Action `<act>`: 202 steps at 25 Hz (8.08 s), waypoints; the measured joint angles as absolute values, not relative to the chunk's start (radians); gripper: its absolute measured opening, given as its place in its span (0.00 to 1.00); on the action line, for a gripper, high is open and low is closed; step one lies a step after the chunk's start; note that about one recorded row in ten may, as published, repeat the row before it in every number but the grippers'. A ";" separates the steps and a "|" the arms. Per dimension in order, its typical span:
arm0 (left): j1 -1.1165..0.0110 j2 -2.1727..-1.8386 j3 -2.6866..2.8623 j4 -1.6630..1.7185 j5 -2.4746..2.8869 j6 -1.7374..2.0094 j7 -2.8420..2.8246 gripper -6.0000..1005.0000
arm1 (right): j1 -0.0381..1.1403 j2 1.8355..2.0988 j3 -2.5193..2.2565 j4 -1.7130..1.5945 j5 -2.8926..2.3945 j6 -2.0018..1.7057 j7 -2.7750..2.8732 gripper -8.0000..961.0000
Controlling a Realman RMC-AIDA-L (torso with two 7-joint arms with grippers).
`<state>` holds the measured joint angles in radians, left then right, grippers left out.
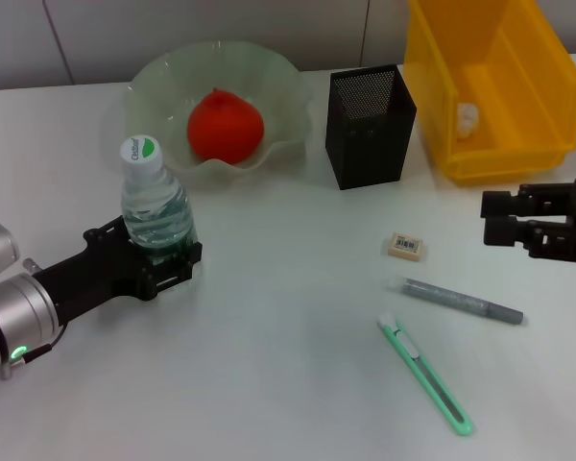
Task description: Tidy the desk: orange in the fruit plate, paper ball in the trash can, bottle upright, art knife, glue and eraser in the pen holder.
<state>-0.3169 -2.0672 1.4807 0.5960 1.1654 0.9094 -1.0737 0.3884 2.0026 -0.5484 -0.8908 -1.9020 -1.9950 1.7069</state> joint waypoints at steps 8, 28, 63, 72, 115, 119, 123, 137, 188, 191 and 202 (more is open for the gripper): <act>-0.332 -2.066 1.481 0.570 1.165 0.914 -1.074 0.78 | 0.447 1.989 -0.586 -0.890 -1.935 -1.952 1.712 0.47; -0.333 -2.066 1.482 0.558 1.167 0.917 -1.074 0.78 | 0.688 2.030 -0.783 -0.863 -1.985 -1.697 1.614 0.48; -0.361 -2.068 1.473 0.545 1.168 0.910 -1.082 0.78 | 0.947 2.082 -0.907 -0.520 -1.878 -1.354 1.269 0.48; -0.371 -2.068 1.473 0.542 1.167 0.911 -1.078 0.78 | 0.960 2.086 -0.937 -0.480 -1.868 -1.344 1.263 0.48; -0.396 -2.068 1.472 0.510 1.165 0.911 -1.077 0.78 | 1.031 2.087 -0.961 -0.335 -1.790 -1.202 1.176 0.48; -0.396 -2.068 1.471 0.504 1.167 0.911 -1.077 0.78 | 1.026 2.087 -0.963 -0.343 -1.786 -1.240 1.192 0.48; -0.396 -2.068 1.471 0.500 1.165 0.906 -1.077 0.78 | 1.023 2.088 -0.965 -0.347 -1.780 -1.258 1.195 0.48; -0.396 -2.068 1.478 0.507 1.169 0.910 -1.077 0.78 | 1.016 2.087 -0.962 -0.347 -1.779 -1.254 1.195 0.48; -0.368 -2.068 1.476 0.547 1.162 0.974 -1.087 0.78 | 0.974 2.085 -1.001 -0.386 -1.748 -1.269 1.255 0.46; -0.368 -2.068 1.475 0.546 1.162 0.974 -1.086 0.78 | 0.972 2.086 -1.002 -0.387 -1.748 -1.267 1.255 0.46; -0.368 -2.068 1.480 0.546 1.160 0.971 -1.088 0.78 | 0.955 2.089 -1.003 -0.437 -1.750 -1.270 1.258 0.46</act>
<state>-0.3675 -2.0677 1.4800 0.5457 1.1596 0.9708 -1.0875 0.9545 2.0893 -1.0025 -0.4375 -1.7495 -1.2697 1.2582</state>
